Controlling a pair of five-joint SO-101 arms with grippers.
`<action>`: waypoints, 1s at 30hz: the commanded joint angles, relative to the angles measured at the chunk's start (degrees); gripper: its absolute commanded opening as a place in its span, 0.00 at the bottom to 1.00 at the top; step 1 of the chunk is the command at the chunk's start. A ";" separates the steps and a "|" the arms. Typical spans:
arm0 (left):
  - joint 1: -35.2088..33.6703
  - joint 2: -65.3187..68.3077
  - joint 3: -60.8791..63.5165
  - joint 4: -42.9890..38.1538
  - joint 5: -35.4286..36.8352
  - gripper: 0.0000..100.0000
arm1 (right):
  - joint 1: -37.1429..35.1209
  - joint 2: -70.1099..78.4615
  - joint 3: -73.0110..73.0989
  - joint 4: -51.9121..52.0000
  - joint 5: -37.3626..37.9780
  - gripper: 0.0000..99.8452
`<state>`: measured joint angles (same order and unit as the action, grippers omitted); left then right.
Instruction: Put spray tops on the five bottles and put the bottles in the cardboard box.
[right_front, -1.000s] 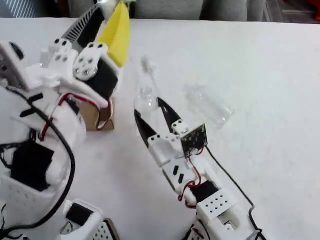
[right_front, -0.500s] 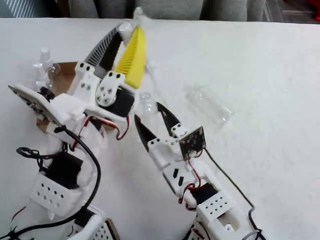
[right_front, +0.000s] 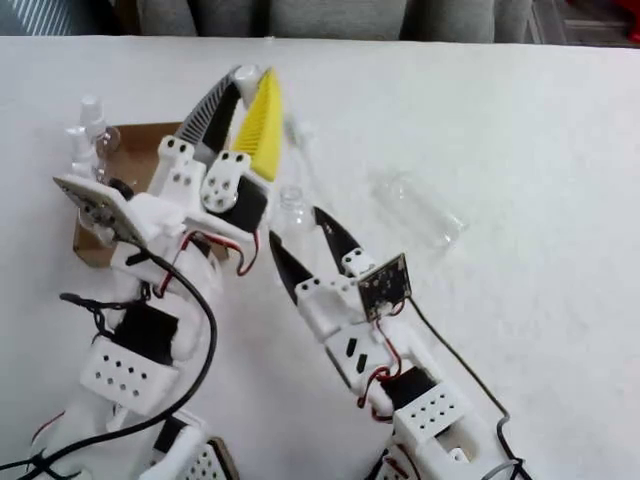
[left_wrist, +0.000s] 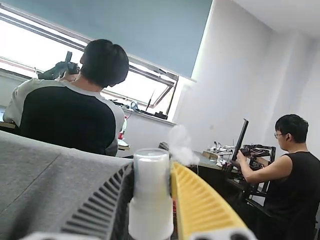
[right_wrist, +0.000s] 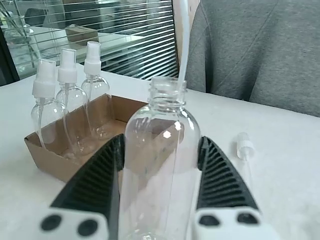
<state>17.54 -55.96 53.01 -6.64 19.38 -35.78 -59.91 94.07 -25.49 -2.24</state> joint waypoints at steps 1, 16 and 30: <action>-0.84 -1.63 1.32 -2.55 0.44 0.02 | -0.22 -1.71 -0.44 -1.45 0.09 0.02; 1.01 -9.54 15.91 4.22 0.53 0.02 | -0.13 -1.71 -0.44 -1.45 0.09 0.02; 3.56 -10.07 16.79 10.55 0.53 0.38 | 0.22 -1.71 -0.35 -1.27 0.18 0.02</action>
<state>20.26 -63.96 71.12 0.31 19.38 -35.78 -59.91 94.07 -25.49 -2.15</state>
